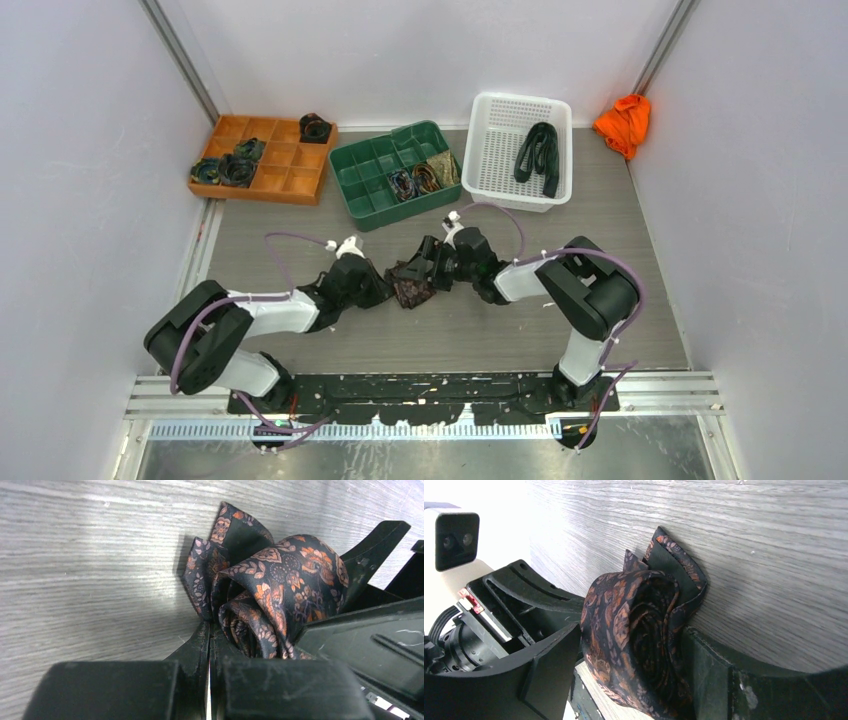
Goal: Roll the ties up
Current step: Roll the tie at the center of the board.
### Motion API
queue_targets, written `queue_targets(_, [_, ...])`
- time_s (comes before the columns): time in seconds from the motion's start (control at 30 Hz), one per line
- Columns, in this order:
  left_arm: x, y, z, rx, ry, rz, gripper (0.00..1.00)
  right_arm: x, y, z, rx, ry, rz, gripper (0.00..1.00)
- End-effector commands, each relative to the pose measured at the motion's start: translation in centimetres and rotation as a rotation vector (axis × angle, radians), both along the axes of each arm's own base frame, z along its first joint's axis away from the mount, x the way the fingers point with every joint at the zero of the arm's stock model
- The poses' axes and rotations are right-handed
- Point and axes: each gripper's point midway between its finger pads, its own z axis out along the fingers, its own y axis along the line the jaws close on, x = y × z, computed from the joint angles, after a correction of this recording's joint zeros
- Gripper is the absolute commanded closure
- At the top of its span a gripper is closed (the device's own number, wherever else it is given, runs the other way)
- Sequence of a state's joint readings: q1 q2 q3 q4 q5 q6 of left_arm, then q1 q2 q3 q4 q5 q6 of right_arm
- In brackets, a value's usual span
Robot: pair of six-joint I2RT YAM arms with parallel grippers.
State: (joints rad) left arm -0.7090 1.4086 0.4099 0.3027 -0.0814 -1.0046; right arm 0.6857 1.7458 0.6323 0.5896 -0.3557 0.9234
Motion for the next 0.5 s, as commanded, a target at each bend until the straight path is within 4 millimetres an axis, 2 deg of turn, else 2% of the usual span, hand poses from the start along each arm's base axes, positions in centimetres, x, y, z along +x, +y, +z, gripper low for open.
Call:
queue_targets(0.0, [0.0,1.1,-1.9,0.064,0.038,-0.024,1.0,-2.2,-0.5,-3.6,-0.063,0.107,0.065,0.22])
queue_targets(0.2, [0.4,0.4,-2.6,0.036,0.061,-0.038,1.0,-3.5,-0.1,-4.3,-0.039,0.142,0.133,0.28])
queue_targets(0.4, [0.1,-0.9,-3.3,-0.027,0.099,-0.059,1.0,-3.8,0.5,-4.4,-0.023,0.151,0.161,0.3])
queue_targets(0.47, [-0.1,-1.2,-3.5,-0.045,0.109,-0.064,1.0,-4.0,0.8,-4.5,-0.019,0.156,0.169,0.33])
